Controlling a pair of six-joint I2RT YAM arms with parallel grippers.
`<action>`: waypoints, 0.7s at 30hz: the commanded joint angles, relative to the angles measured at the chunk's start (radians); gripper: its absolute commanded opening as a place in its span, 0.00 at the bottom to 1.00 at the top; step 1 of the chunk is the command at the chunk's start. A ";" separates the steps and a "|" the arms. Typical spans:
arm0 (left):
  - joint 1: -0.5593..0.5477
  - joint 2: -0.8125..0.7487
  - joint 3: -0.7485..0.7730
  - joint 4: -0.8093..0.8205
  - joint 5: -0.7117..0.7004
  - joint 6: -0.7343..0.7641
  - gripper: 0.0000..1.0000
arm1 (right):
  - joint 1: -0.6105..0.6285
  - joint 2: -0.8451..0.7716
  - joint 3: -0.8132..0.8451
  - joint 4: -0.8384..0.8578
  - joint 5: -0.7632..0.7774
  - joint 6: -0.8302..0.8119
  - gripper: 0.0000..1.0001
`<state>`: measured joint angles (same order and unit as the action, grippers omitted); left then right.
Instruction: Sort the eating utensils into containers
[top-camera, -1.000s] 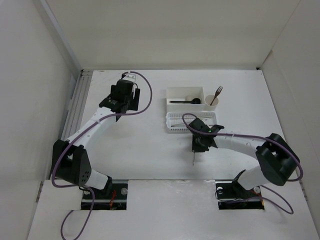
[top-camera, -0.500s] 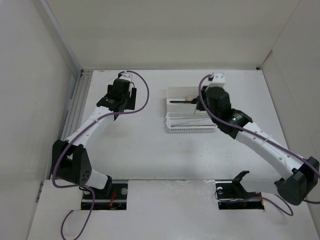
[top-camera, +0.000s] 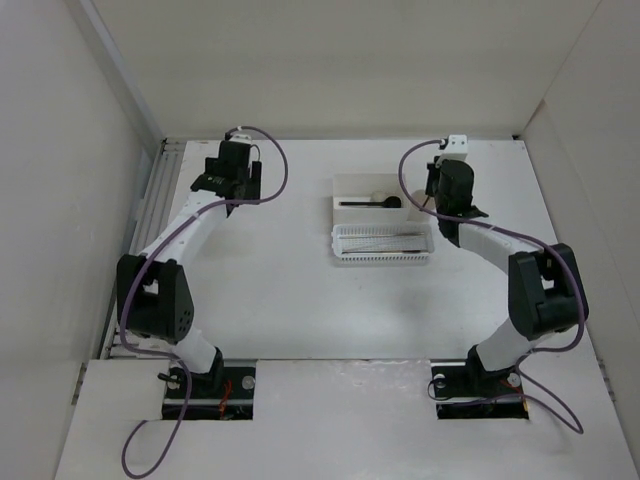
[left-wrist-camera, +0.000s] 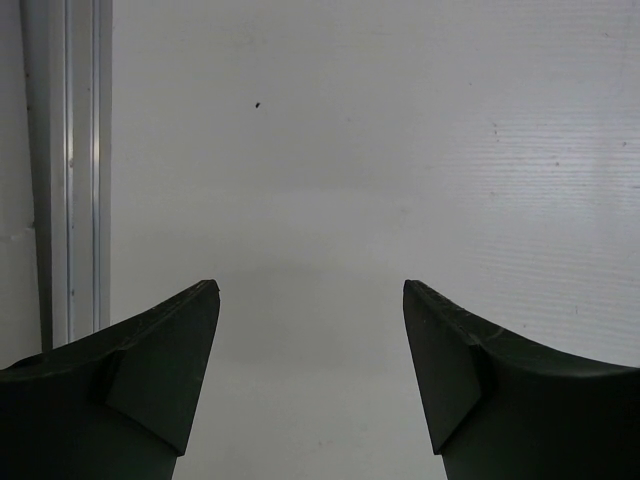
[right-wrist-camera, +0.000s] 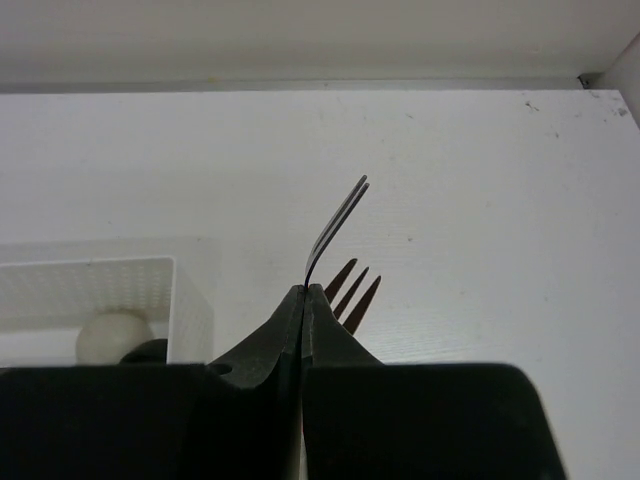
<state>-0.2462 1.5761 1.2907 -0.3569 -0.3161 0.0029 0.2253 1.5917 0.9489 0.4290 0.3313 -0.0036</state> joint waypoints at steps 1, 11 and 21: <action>0.008 0.042 0.071 -0.004 -0.020 -0.004 0.71 | -0.026 -0.007 0.028 0.165 -0.057 -0.049 0.00; 0.018 0.094 0.113 -0.004 -0.020 -0.004 0.71 | -0.035 0.005 -0.009 0.149 -0.119 -0.071 0.00; 0.018 0.104 0.140 0.018 -0.029 0.016 0.71 | -0.035 0.014 0.048 -0.002 -0.149 -0.102 0.00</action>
<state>-0.2337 1.6863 1.3827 -0.3561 -0.3244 0.0109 0.1909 1.6115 0.9512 0.4461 0.2062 -0.0864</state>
